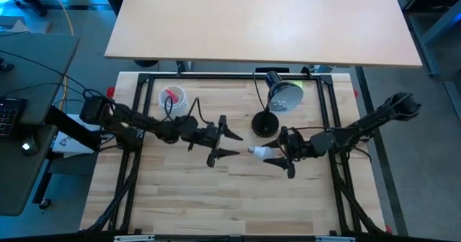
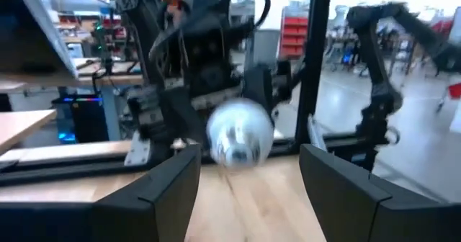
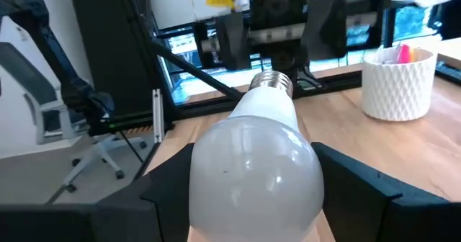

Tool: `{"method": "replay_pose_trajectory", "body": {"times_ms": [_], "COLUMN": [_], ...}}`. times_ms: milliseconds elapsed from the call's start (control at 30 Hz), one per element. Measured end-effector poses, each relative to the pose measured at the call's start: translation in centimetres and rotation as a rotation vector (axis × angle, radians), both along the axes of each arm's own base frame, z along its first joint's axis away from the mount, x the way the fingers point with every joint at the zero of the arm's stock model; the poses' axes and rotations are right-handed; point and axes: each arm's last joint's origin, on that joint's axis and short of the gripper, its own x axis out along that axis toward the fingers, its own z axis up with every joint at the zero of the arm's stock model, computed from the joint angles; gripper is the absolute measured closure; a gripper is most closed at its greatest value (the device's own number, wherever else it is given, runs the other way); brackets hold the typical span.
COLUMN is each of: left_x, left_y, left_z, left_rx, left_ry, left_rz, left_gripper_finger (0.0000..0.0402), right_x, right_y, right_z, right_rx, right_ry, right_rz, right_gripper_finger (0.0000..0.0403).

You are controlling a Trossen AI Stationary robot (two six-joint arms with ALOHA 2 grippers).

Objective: Screw lightbulb
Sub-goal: Insert the light bulb into the desk lamp

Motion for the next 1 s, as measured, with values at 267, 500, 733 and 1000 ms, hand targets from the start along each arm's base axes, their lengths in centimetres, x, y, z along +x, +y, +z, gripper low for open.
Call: {"method": "replay_pose_trajectory", "body": {"times_ms": [267,500,733,1000], "left_x": [0.9,1.1,3.0,4.3], "left_y": [0.0,0.1,0.0,0.2], "left_z": [0.9,0.6,-0.9,-1.4], "left_rx": [0.026,0.010,-0.022,-0.037], "left_ry": [0.042,0.050,0.071,0.085], "left_rz": [-0.003,0.002,0.004,-0.060], "left_gripper_finger": [0.0165,0.0165,0.0165,0.0165], "right_x": [0.1,0.1,0.1,0.1], "right_y": [0.0,-0.1,-0.1,-0.1], "right_z": [0.0,0.0,0.0,-0.1], "right_rx": [0.016,0.003,0.012,0.017], "right_ry": [-0.001,-0.002,-0.001,0.006], "right_rz": [-0.001,-0.014,-0.015,-0.017], "right_gripper_finger": [0.0165,0.0165,0.0165,0.0165]}}
